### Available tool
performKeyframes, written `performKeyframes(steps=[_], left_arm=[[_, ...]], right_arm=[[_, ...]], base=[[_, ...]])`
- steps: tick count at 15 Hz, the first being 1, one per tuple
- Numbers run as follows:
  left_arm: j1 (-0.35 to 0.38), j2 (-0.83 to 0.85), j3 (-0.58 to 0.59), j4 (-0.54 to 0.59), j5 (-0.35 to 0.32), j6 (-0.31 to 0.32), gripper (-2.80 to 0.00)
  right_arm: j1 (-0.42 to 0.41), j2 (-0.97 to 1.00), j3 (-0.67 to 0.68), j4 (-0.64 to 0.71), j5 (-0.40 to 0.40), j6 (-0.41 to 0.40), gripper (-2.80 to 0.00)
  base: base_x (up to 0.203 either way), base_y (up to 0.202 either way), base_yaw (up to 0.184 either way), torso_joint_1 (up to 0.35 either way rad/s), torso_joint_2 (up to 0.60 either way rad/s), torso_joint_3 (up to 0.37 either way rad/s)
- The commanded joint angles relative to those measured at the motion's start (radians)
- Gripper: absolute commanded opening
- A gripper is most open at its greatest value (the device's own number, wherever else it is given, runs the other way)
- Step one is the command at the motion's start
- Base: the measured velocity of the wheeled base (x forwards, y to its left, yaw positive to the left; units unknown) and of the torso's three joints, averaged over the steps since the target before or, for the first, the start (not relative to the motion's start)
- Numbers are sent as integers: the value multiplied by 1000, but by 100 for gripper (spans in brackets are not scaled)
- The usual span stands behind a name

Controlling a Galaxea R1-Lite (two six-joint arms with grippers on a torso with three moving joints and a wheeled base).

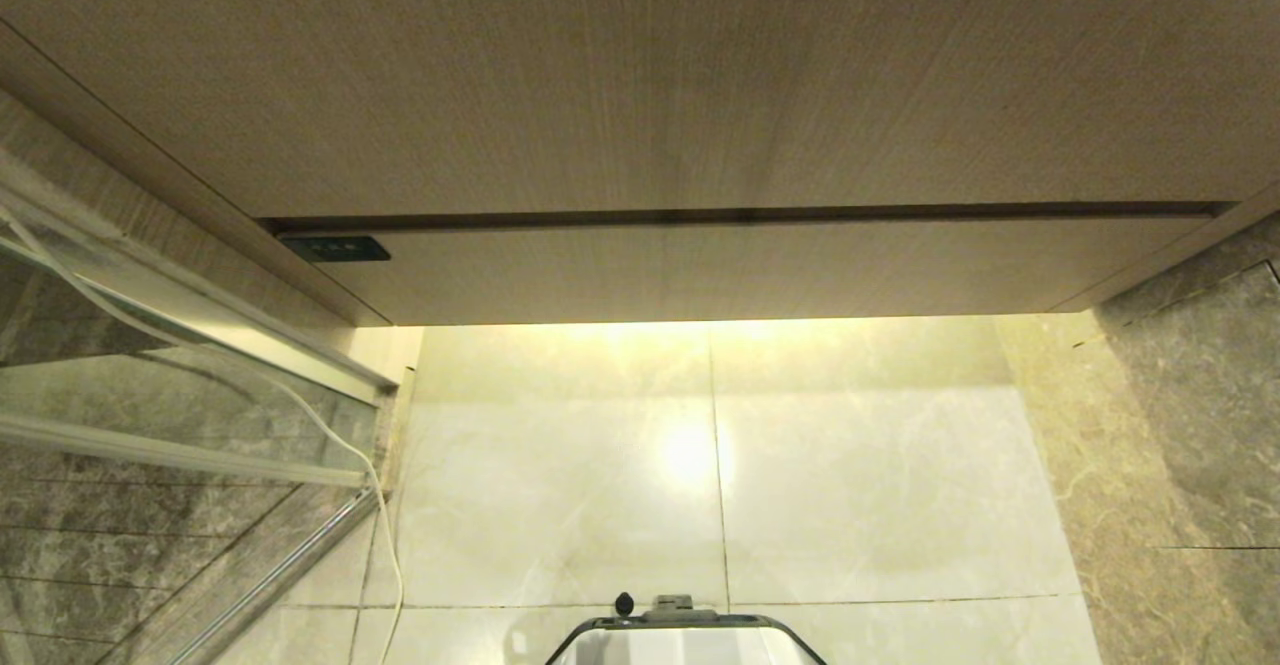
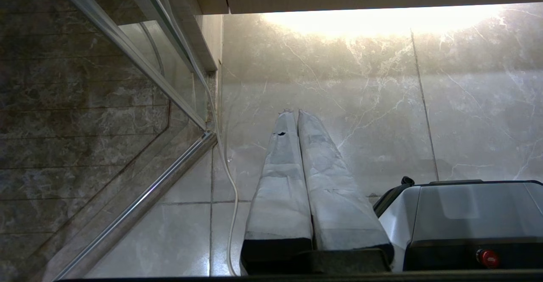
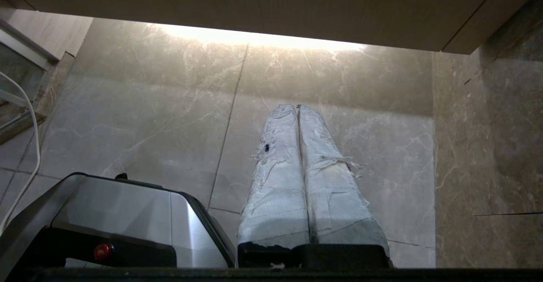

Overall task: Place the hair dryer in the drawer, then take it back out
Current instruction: Pull open the drawer

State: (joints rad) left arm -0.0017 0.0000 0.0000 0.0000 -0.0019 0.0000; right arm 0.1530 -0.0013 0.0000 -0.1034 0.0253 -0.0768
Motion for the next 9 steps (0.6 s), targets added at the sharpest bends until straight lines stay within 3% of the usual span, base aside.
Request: performKeyframes(steps=[1,9], left_arm=[[0,0,2,0,0,0,-280],[0,0,2,0,0,0,-280]], right_arm=[[0,-39,40,-1,-1,0,-280],[0,-39,26,-26,-1,-22,-280]], base=[[0,0,0,0,0,0],[0,0,0,0,0,0]])
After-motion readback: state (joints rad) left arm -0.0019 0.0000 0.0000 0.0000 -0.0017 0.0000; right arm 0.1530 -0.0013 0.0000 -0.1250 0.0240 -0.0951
